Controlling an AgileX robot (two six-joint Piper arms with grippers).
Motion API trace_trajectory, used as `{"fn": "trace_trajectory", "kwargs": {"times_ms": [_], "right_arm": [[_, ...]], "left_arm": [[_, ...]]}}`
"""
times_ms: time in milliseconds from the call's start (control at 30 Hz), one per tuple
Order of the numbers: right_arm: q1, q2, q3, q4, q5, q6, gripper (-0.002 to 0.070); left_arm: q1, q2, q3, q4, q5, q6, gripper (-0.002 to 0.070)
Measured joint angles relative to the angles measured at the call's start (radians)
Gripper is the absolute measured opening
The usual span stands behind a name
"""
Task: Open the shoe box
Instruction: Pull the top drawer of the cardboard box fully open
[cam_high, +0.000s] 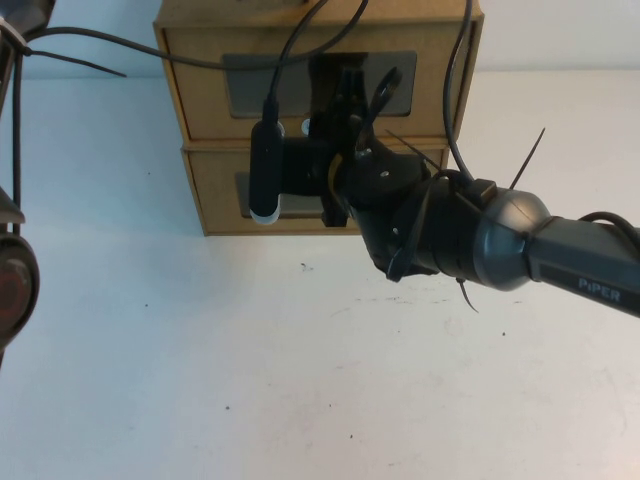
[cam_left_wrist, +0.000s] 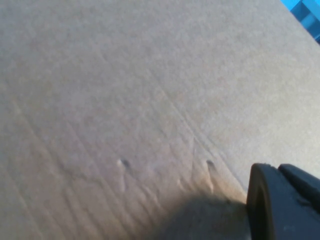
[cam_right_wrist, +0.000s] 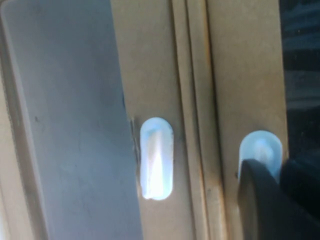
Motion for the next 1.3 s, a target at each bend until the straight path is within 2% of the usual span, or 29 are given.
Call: {"fn": "trace_trajectory", "kwargs": {"times_ms": [133, 567, 833, 1067, 1300], "right_arm": [[0.012, -0.007, 0.000, 0.078, 0.013, -0.046, 0.0013], [0.041, -0.159, 0.207, 0.123, 0.022, -0.071, 0.0008], [0.054, -0.211, 0.285, 0.060, 0.025, 0.039, 0.0008], [0.054, -0.211, 0.288, 0.048, 0.025, 0.056, 0.0008], [0.056, -0.211, 0.288, 0.048, 0.033, 0.056, 0.0008]], "left_arm": [[0.000, 0.000, 0.000, 0.000, 0.000, -0.006, -0.0005], [-0.007, 0.000, 0.000, -0.007, 0.010, -0.015, -0.0005], [-0.007, 0.000, 0.000, -0.011, 0.012, -0.025, -0.0005], [-0.007, -0.010, 0.000, -0.006, 0.012, -0.041, -0.0005], [-0.023, -0.144, 0.038, 0.008, 0.022, -0.077, -0.0005]]}}
